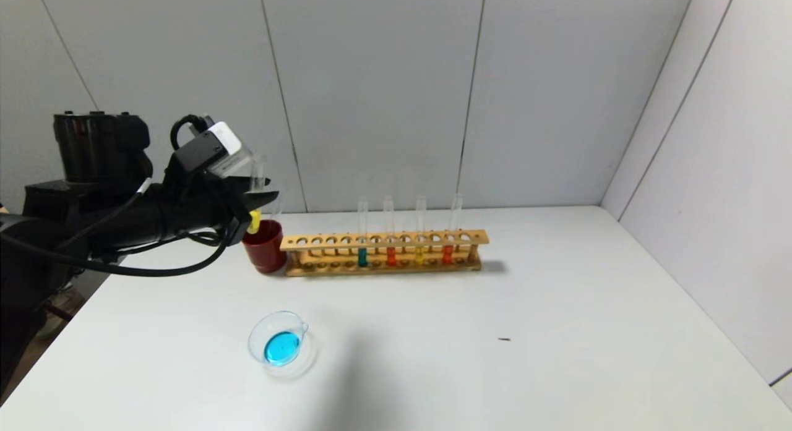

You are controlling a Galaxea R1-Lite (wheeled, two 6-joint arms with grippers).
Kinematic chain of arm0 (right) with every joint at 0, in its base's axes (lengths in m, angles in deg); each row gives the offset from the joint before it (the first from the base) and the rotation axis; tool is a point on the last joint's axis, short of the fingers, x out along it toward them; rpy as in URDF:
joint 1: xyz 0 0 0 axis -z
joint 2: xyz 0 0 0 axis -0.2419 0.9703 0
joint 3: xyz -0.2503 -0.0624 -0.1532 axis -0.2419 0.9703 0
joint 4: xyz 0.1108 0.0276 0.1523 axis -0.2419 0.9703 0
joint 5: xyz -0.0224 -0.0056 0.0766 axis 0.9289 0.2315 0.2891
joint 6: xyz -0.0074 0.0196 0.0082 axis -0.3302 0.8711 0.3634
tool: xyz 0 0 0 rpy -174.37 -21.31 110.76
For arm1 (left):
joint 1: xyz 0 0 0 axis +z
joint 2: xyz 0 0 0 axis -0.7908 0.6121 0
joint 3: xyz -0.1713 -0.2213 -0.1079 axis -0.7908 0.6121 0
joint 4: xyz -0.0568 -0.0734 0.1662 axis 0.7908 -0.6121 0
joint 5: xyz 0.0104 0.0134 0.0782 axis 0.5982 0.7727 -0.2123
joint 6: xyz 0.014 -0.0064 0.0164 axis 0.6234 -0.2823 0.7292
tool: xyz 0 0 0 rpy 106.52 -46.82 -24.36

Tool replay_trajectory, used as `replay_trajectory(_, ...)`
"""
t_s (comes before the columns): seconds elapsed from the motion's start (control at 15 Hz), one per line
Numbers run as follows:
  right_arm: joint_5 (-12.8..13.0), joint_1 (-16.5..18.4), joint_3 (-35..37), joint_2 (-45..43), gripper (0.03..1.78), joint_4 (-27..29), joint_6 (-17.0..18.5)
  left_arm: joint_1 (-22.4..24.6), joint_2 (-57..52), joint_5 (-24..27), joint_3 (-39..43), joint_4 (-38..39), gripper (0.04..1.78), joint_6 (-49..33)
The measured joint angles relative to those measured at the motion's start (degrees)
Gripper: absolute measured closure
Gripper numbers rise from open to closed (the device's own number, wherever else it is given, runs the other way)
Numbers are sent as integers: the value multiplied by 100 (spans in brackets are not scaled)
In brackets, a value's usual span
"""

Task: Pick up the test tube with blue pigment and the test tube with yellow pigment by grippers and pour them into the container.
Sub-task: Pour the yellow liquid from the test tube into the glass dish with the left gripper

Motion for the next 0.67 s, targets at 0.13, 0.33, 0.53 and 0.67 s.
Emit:
replay_trajectory(0.13, 2, -2, 0, 0, 6, 2, 0, 251, 107, 507, 424, 638, 150, 758)
replay_trajectory(0.33, 0, -2, 0, 0, 6, 0, 0, 418, 607, 1301, 660, 1815, 150, 1657)
replay_trajectory(0.53, 2, 0, 0, 0, 6, 2, 0, 452, 1031, 1830, 780, 2377, 150, 2462)
replay_trajectory(0.67, 2, 2, 0, 0, 6, 2, 0, 466, 1147, 1954, 885, 2473, 150, 2876)
